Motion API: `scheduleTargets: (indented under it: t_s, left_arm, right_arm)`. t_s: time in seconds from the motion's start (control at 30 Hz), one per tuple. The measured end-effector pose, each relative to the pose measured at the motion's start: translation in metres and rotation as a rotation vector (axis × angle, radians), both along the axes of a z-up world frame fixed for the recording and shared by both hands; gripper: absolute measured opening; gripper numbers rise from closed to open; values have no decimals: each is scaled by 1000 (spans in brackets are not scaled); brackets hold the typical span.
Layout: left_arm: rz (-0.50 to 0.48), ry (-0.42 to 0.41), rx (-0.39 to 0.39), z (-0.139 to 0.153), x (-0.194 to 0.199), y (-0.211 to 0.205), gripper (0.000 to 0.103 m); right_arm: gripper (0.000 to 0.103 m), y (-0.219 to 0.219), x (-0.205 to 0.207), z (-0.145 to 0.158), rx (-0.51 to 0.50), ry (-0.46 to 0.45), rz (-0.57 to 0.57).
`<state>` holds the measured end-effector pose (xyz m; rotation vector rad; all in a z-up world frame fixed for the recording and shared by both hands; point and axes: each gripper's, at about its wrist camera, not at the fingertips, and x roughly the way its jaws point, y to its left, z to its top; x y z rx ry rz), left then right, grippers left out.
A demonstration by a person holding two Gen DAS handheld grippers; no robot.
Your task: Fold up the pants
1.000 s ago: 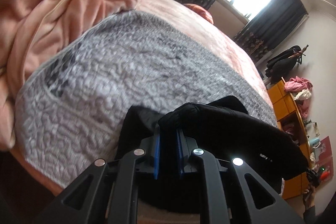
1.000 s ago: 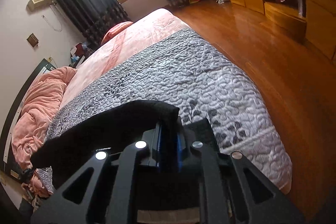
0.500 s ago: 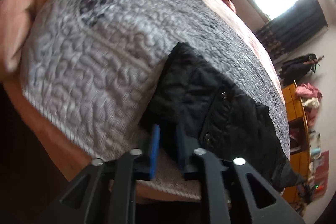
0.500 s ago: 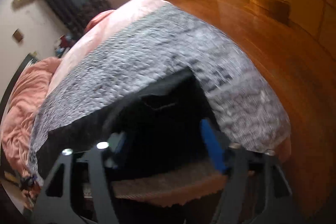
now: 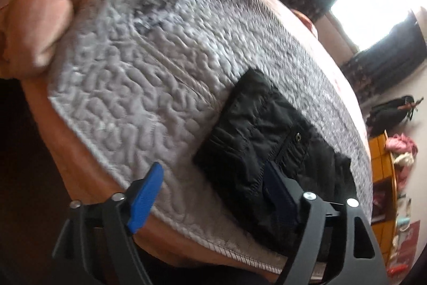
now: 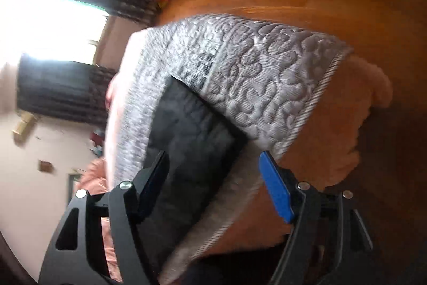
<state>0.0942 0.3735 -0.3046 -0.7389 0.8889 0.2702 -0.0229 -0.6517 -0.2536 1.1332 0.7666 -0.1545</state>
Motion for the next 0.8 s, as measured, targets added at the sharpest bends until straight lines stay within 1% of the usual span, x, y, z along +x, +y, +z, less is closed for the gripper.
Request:
scheduleTargets:
  t_s: [0.1,0.13,0.17,0.2,0.23,0.3,0.33,0.37,0.4,0.43,0.5,0.6,0.7,0.8]
  left_arm:
    - [-20,37,-31,-13,17,-8,81]
    - [-32,51,-42,-16,22,-12,77]
    - [-43,68,-43,-19,26,-14,72]
    - [-61,100,-36,-23,32,-19,53]
    - [-71,122,-26,-25,35,-22,43]
    - [-75,149,21,-24,39,-28,37]
    - [-79,165,49,-24,42,-32,32]
    - [-79,175,68,-23,44,-34,30]
    - [-75,185,88,-22,45,-35,26]
    - [-64,194,116,-20,47,-36,23]
    - [-43,200,123,-19,50,-34,22]
    - [-44,208,133,-19,54,-35,22]
    - [-40,192,133,-19,54,-33,22]
    - [-37,185,129,-19,53,-33,23]
  right_arm:
    - [67,4,14,-9,35,4,20]
    - [65,9,22,-14,39,16,35]
    - [64,11,28,-18,42,26,46]
    - [63,15,35,-21,45,35,55]
    - [61,20,42,-26,45,50,66]
    - [59,25,54,-32,36,73,80]
    - [49,28,61,-31,11,82,86]
    - [38,29,65,-29,-4,85,92]
    - [20,30,69,-27,-19,85,100]
    - [13,28,73,-22,-31,73,105]
    - [11,29,81,-13,-44,49,117]
    - [11,35,86,-5,-78,49,139]
    - [10,36,77,-11,-82,58,116]
    - [10,29,65,-29,-56,81,87]
